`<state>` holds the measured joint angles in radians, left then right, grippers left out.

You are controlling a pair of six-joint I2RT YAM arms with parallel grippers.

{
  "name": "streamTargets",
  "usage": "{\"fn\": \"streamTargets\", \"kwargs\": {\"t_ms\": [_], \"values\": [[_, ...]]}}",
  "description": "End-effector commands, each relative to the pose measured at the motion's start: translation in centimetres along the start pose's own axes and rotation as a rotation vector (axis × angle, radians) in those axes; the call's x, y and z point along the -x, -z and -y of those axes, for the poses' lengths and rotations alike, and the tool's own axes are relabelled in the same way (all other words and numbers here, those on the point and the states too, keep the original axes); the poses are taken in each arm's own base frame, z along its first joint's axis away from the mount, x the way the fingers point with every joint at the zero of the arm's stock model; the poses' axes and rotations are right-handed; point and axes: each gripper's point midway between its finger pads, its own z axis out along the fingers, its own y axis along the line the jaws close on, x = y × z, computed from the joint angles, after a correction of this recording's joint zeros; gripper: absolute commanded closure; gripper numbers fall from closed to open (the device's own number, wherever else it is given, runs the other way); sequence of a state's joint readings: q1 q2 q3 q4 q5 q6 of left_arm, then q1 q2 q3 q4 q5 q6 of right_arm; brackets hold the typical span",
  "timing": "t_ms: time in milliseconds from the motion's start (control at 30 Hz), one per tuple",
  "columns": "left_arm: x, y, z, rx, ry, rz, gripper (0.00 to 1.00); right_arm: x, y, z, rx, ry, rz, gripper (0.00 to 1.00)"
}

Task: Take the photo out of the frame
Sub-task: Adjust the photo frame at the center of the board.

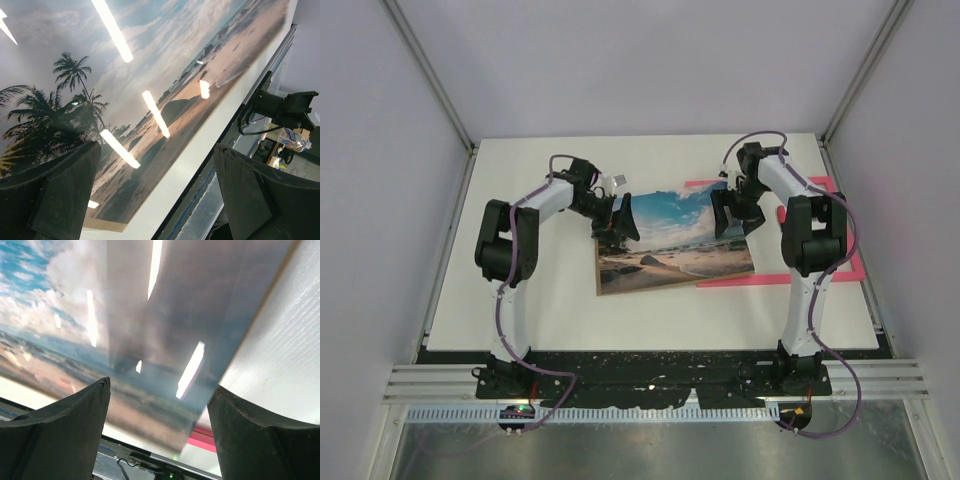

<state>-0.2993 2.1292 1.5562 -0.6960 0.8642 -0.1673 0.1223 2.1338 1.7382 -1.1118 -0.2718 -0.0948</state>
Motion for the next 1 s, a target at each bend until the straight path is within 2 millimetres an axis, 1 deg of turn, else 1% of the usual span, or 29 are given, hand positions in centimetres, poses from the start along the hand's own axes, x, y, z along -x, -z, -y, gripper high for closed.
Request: {"fn": "streamTargets", "kwargs": {"t_ms": [0,133,267,367,467,567,800,967], "values": [[0.7,-0.1,0.2,-0.009,-0.047,0.015,0.00,0.6,0.8,0.5,-0.029,-0.006,0.012,0.18],[0.7,0.0,0.2,-0.008,-0.047,0.016,0.00,0.6,0.3,-0.1,0.016,-0.020,0.005,0.18],[0.7,-0.1,0.2,-0.010,-0.046,0.015,0.00,0.5,0.1,-1.1,0.079,-0.024,0.001,0.18],[0.7,0.0,0.2,-0.008,-0.047,0.016,0.00,0.5,0.5,-1.1,0.071,-0.021,0.011,0.18],[0.7,-0.1,0.3,-0.009,-0.048,0.015,0.00,0.8,1.5,-0.7,0.035,-0.013,0.038,0.18],[0.8,-0.1,0.2,-0.010,-0.045,0.014,0.00,0.9,2.3,-0.8,0.030,-0.005,0.060,0.18],[0.8,-0.1,0.2,-0.008,-0.046,0.015,0.00,0.6,2.9,-1.0,0.030,0.012,0.063,0.18],[0.8,-0.1,0.3,-0.009,-0.047,0.014,0.00,0.7,3.9,-1.3,0.027,0.029,0.071,0.18]]}}
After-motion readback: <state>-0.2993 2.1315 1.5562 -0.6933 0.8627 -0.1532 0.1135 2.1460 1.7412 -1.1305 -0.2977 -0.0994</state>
